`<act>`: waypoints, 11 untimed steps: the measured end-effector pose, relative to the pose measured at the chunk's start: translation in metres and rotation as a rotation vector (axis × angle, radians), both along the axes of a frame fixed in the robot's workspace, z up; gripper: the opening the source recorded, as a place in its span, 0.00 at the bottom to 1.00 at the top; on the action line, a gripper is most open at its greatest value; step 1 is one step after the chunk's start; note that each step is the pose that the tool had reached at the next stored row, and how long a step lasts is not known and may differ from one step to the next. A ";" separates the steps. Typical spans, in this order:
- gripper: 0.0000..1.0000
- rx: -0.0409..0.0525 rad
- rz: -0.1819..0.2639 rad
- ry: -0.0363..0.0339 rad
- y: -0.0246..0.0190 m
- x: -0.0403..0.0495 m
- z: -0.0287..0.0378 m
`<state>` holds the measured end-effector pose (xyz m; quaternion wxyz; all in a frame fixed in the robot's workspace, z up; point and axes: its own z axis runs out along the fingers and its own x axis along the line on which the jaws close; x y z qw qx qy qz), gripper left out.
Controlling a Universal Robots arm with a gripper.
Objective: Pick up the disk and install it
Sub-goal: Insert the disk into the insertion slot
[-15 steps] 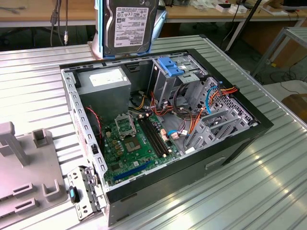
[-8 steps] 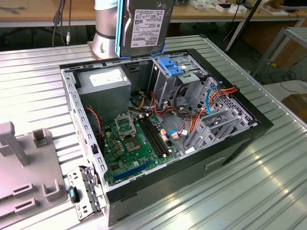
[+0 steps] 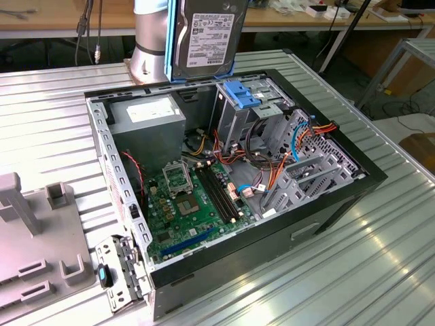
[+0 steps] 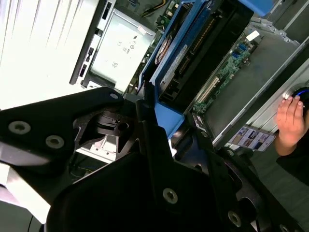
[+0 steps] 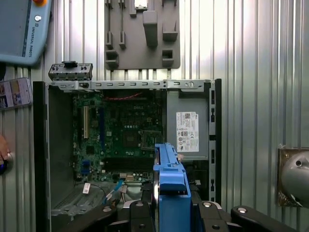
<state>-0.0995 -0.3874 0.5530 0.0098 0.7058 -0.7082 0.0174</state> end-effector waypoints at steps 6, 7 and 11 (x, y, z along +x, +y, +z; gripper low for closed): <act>0.37 0.0000 0.000 0.0000 0.0000 0.0012 0.0000; 0.37 0.0001 0.000 -0.0001 -0.0001 0.0013 0.0000; 0.37 0.0000 0.000 0.0000 -0.0044 0.0013 -0.0002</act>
